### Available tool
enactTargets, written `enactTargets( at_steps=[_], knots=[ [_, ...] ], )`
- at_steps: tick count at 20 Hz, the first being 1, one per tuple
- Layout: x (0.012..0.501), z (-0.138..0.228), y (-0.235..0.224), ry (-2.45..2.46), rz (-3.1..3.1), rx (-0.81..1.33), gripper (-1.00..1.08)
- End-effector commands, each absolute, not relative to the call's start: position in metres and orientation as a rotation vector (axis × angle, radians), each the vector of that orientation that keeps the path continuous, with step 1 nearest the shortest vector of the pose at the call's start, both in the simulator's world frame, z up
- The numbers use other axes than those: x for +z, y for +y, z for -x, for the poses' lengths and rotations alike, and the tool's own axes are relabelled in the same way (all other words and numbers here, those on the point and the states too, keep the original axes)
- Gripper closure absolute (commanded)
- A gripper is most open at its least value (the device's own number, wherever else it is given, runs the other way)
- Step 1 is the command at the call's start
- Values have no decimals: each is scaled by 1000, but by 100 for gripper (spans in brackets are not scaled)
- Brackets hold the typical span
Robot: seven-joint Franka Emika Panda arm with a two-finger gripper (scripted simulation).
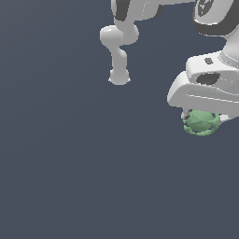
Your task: Pick up the object and move it to a goal position.
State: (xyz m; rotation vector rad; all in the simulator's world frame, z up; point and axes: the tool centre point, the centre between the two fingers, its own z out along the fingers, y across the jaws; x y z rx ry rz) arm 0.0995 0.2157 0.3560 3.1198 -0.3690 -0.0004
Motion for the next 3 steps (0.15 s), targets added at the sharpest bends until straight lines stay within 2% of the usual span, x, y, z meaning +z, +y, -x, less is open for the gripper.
enactTargets(
  at_steps=[1, 3],
  knots=[
    [357, -100, 216, -369, -3120, 0, 108],
    [357, -100, 217, -369, -3120, 0, 108]
  ],
)
